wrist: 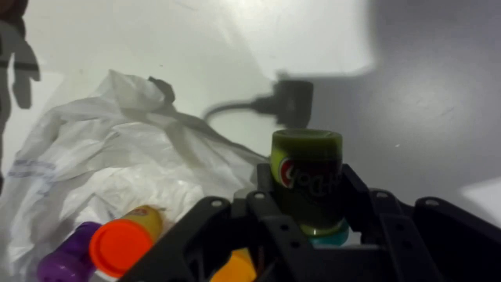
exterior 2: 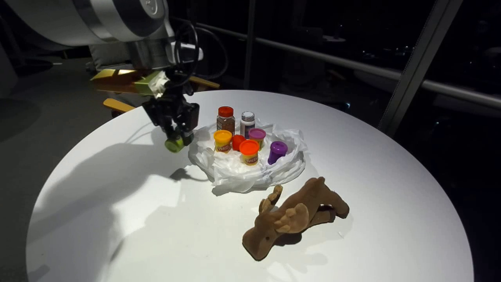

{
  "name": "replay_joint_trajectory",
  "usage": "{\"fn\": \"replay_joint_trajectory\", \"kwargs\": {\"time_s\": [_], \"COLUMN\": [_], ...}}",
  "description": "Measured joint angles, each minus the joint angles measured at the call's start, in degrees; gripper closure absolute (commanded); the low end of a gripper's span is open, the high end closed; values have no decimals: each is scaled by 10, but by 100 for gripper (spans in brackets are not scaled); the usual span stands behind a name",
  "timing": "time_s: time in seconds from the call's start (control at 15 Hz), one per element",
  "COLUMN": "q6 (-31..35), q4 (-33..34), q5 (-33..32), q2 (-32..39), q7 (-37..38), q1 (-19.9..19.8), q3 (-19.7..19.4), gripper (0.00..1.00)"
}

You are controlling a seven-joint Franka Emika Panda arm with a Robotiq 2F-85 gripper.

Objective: Put the contents on the table into the plastic bag.

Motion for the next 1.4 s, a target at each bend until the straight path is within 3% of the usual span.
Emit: {"fn": "replay_joint_trajectory", "kwargs": {"time_s": [0.4, 0.8, 1.07, 1.13, 1.2, 1.4], "q6": [34, 95, 145, 152, 156, 165], "q4": [17, 49, 65, 68, 71, 75], "q5": [-42, -44, -44, -44, -44, -44], "q2": [1, 67, 98, 102, 107, 118], "q7": [142, 281, 350, 361, 370, 389], "q1": [-3, 0, 22, 32, 42, 76], "q3": [-77, -101, -127, -136, -146, -178], "gripper": [81, 81, 81, 31, 30, 10]}}
